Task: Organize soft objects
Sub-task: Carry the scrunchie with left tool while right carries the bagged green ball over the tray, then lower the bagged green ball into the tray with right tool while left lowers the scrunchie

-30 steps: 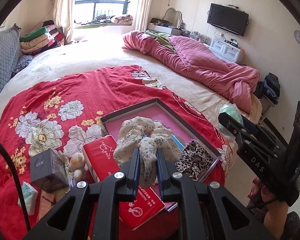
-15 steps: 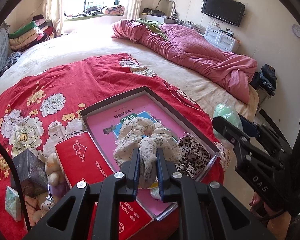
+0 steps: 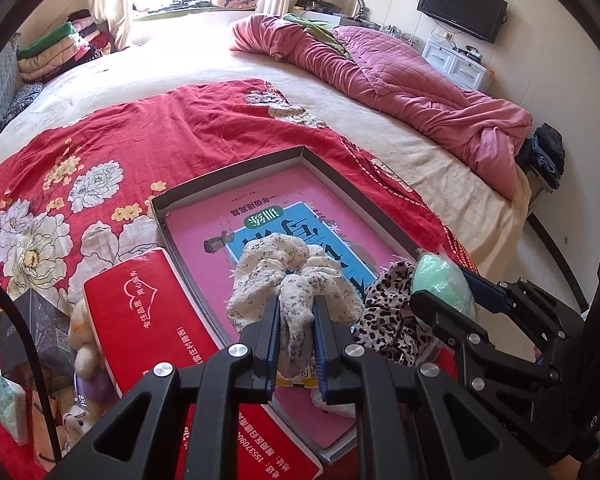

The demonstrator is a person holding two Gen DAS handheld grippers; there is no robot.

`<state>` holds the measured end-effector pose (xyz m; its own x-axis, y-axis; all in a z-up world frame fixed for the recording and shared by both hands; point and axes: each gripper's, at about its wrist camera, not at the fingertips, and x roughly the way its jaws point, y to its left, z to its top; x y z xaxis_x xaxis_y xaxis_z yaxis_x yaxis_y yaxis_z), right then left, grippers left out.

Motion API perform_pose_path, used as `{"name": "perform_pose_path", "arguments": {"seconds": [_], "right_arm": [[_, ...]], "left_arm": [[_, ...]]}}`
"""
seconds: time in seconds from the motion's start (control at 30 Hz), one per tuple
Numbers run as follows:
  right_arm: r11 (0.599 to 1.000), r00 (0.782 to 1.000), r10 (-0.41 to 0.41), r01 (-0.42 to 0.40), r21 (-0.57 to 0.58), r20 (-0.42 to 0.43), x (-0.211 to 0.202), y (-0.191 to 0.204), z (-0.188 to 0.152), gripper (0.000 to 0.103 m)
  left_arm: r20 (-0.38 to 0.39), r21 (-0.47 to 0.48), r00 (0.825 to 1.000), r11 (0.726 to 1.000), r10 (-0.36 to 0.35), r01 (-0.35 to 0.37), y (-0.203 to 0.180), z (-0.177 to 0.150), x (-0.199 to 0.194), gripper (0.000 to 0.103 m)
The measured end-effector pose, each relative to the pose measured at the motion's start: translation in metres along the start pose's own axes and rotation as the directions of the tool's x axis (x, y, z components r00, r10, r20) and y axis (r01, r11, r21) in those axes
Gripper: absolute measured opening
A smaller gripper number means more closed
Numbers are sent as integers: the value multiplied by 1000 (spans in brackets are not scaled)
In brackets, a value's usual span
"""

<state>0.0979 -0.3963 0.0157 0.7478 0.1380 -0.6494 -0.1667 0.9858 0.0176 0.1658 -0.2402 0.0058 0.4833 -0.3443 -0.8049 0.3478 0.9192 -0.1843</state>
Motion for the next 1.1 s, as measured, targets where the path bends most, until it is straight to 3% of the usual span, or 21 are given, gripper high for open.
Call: {"name": "perform_pose_path", "arguments": {"seconds": [0.13, 0.5, 0.7, 1.1], "right_arm": [[1000, 999, 25, -26, -17, -47, 10, 3, -6, 42], [999, 993, -27, 22, -42, -115, 35, 1, -17, 42], [998, 991, -70, 70, -4, -117, 50, -9, -19, 42], [999, 991, -53, 53, -3, -120, 62, -9, -23, 45]], "left_arm": [[-20, -1, 999, 1000, 26, -26, 0, -1, 10, 15], [-45, -2, 999, 1000, 25, -25, 3, -3, 23, 15], [-57, -8, 998, 1000, 12, -13, 3, -1, 29, 15], [-90, -14, 996, 1000, -7, 6, 3, -4, 41, 15]]}}
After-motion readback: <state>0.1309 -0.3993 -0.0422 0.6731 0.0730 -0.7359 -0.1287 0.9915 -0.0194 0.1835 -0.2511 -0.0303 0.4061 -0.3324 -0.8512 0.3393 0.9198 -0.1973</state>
